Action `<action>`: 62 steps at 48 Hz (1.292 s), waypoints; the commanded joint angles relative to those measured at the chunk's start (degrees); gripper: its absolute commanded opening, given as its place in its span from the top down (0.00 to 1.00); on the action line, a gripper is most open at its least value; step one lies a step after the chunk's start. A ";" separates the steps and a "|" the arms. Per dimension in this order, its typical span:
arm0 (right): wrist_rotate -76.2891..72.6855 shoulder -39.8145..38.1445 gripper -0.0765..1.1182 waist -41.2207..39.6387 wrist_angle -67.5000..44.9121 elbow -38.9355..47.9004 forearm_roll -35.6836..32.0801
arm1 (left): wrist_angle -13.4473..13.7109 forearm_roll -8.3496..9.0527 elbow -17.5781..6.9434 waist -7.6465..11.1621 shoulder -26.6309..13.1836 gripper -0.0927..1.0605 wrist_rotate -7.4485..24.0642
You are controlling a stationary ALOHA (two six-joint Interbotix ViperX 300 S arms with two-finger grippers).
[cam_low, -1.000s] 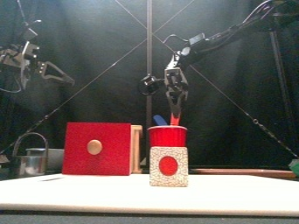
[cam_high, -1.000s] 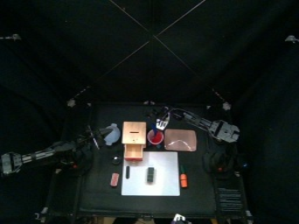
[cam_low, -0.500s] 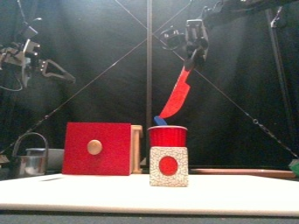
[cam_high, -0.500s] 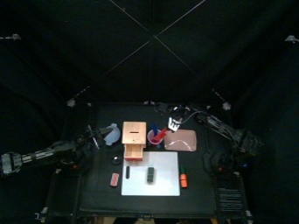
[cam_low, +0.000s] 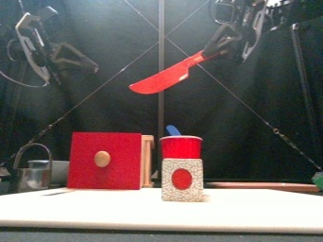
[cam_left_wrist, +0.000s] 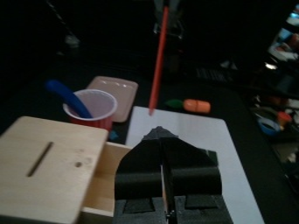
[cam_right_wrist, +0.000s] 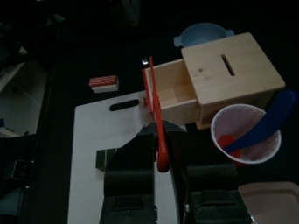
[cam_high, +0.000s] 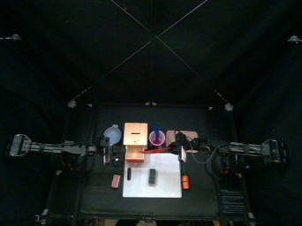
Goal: Place sushi on board then cut the sushi with the knife then place the pieces on the plate
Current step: Grasp knife edge with left hand
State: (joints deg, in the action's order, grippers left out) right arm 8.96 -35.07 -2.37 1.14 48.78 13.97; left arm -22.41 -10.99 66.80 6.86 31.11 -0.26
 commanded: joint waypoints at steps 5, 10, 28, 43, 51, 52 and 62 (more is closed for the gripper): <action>-0.18 -0.62 0.59 0.97 -4.31 1.05 -1.14 | 0.00 -1.05 -6.50 2.02 -11.87 0.87 0.35; -0.18 -1.05 0.59 1.32 -4.48 1.23 -0.79 | 0.18 -1.93 -7.21 1.85 -16.17 0.86 0.26; -0.18 -1.85 0.59 2.02 -6.59 3.25 -0.79 | 12.66 -0.62 -13.10 -5.89 -23.91 0.79 5.80; -0.18 -1.93 0.59 2.02 -6.77 4.75 -0.79 | 12.04 1.14 -16.61 -12.57 -24.87 0.78 6.24; -0.18 -1.93 0.59 2.46 -6.77 5.45 -0.70 | 12.04 3.87 -17.40 -13.80 -24.96 0.78 6.24; -0.18 -1.93 0.59 2.55 -6.77 5.45 -0.62 | 12.04 3.96 -17.49 -13.62 -24.61 0.78 6.33; -0.26 -1.23 0.59 5.71 -6.77 7.29 -0.62 | 12.83 8.26 -16.44 -9.58 -18.46 0.77 6.24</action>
State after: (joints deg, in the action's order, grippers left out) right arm 8.79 -36.30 2.46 -5.01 56.43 13.27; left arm -9.40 -3.60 50.89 -4.66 10.11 5.98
